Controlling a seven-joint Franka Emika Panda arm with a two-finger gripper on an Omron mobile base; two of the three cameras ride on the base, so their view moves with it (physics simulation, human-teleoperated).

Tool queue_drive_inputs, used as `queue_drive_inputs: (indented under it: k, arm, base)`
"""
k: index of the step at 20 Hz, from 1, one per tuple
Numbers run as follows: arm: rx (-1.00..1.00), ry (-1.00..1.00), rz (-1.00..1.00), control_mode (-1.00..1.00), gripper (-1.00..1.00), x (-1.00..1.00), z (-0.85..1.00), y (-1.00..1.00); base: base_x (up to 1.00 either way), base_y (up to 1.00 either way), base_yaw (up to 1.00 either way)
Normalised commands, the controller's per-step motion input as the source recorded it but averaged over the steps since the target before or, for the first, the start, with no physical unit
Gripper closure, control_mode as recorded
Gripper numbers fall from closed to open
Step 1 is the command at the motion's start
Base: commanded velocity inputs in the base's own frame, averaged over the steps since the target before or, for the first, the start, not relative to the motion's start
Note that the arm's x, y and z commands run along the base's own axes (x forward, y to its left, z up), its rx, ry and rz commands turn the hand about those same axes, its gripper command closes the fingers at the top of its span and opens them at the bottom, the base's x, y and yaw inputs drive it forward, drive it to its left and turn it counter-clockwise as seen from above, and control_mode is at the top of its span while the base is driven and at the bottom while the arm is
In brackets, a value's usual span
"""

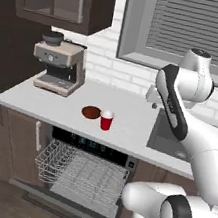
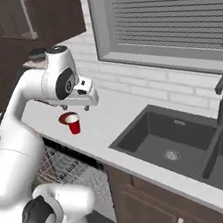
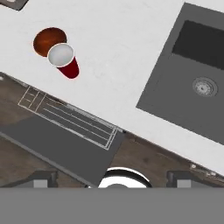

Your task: Pick up the cup and bowl from the counter, place them in the dishwasher, and close the dishwasher door.

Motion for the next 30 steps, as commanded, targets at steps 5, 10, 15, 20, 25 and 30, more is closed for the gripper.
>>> queue_drive_inputs:
  k: [5, 10, 15, 20, 25, 30]
  arm:
    - [0.0, 0.0, 0.0, 1.0, -1.0, 0.0, 0.0, 0.0]
    - [0.0, 0.0, 0.0, 1.0, -1.0, 0.0, 0.0, 0.0]
    - [0.0, 0.0, 0.0, 1.0, -1.0, 0.0, 0.0, 0.0]
    - [0.0, 0.0, 0.0, -1.0, -1.0, 0.0, 0.0, -0.02]
    - [0.0, 0.01, 0.01, -1.0, -1.0, 0.0, 0.0, -0.02]
    - [0.0, 0.09, 0.0, -1.0, -1.0, 0.23, -0.07, -0.1]
  base:
    - [-0.11, -0.2, 0.55]
    - [-0.22, -0.29, 0.47]
    - [-0.23, -0.42, 0.33]
    - [-0.02, -0.23, 0.1]
    - [0.0, 0.0, 0.0]
    - [0.0, 0.0, 0.0]
